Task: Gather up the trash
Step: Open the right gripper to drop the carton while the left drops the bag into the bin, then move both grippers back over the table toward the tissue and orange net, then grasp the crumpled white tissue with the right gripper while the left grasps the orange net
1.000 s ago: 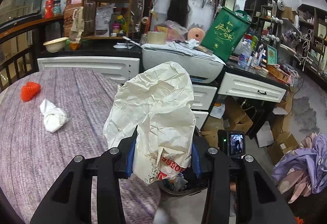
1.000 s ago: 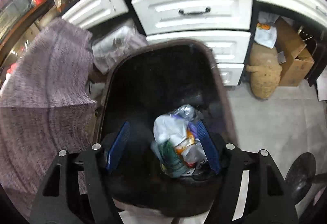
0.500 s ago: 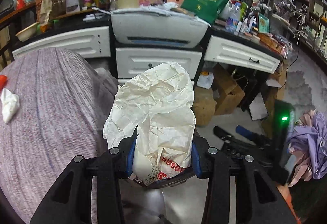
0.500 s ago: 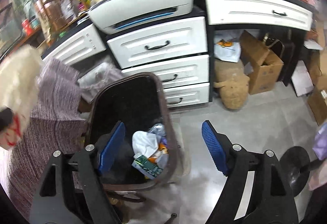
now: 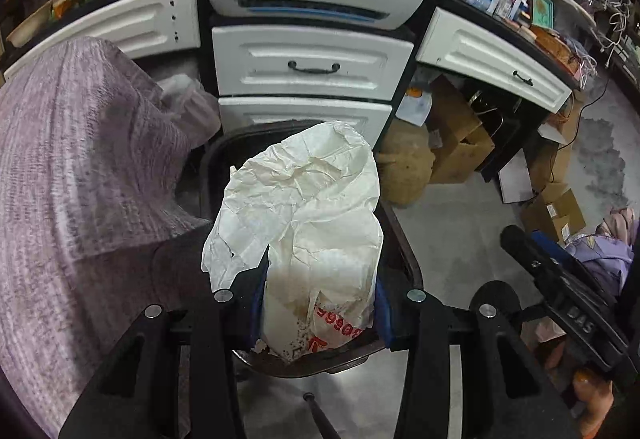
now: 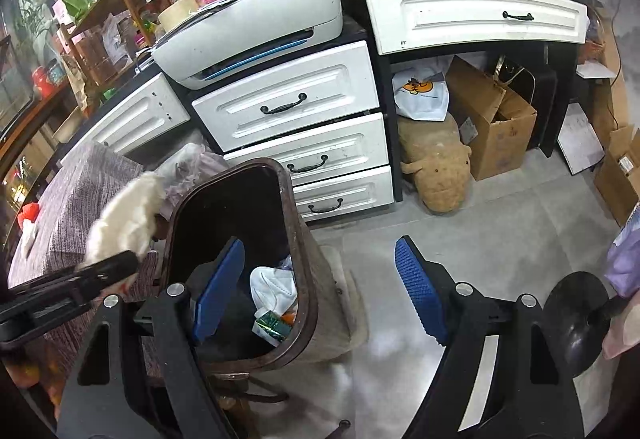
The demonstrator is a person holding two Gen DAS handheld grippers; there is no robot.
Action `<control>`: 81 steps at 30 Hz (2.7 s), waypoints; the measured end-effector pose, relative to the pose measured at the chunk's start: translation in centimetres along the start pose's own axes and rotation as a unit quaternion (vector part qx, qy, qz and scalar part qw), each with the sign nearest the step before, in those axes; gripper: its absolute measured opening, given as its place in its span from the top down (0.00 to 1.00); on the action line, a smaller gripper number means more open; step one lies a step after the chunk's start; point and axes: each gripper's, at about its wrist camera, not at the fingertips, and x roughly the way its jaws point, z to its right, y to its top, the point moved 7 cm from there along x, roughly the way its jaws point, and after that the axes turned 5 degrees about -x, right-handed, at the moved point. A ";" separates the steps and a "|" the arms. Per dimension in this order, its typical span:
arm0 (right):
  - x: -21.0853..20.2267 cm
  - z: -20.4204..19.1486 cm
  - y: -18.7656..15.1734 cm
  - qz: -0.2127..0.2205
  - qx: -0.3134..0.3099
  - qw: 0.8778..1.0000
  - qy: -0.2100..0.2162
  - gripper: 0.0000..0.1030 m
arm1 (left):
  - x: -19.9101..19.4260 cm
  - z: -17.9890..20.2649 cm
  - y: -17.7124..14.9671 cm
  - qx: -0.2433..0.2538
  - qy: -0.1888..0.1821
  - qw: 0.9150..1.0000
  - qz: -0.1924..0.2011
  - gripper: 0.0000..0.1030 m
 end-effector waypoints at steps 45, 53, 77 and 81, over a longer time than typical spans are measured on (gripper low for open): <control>-1.7 -12.3 2.2 -0.002 -0.087 0.990 0.110 0.19 | -15.7 -7.7 0.9 -0.007 0.004 0.991 0.134 0.05; -3.4 -22.6 1.6 -0.007 -0.178 0.965 0.193 0.15 | -19.5 -15.7 0.0 -0.063 0.061 0.983 0.160 0.05; -0.5 -45.8 -2.2 -0.100 -0.375 0.877 0.283 0.14 | -23.5 -38.5 -3.6 -0.243 0.201 0.937 0.147 0.06; 1.5 -48.8 -2.4 -0.108 -0.410 0.867 0.263 0.14 | -23.3 -39.3 -3.4 -0.259 0.191 0.935 0.150 0.06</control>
